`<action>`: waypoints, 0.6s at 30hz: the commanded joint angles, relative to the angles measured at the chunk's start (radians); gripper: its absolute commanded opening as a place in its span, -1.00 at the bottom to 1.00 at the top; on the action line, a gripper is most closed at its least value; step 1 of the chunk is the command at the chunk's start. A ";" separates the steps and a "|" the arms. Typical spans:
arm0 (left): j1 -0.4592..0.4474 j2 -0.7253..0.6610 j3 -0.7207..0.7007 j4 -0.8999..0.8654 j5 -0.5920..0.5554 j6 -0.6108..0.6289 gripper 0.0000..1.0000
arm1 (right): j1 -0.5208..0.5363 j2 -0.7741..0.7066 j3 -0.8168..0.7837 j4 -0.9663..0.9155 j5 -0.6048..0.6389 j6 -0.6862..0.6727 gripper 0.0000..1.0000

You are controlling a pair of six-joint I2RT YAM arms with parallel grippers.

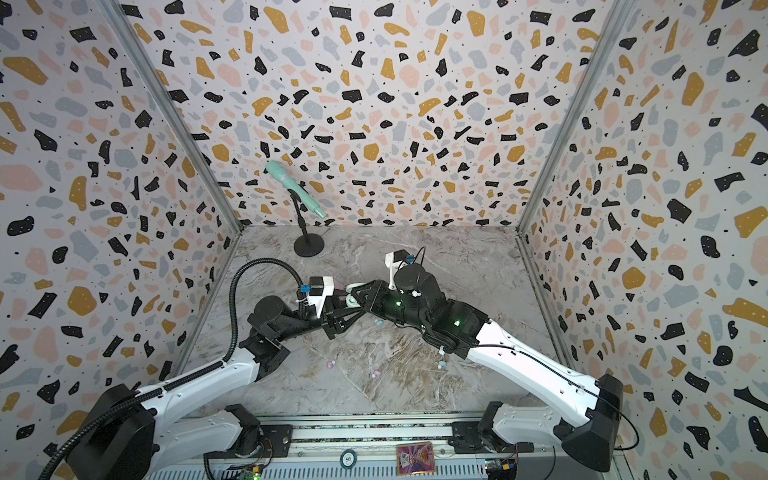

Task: Insert wireless bluetooth earbuds into charging case
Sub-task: Insert the wireless bluetooth earbud into the charging case.

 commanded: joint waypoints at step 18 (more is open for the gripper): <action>0.001 -0.021 -0.005 -0.061 -0.038 0.129 -0.28 | -0.060 0.080 0.385 -0.459 -0.023 -0.222 -0.20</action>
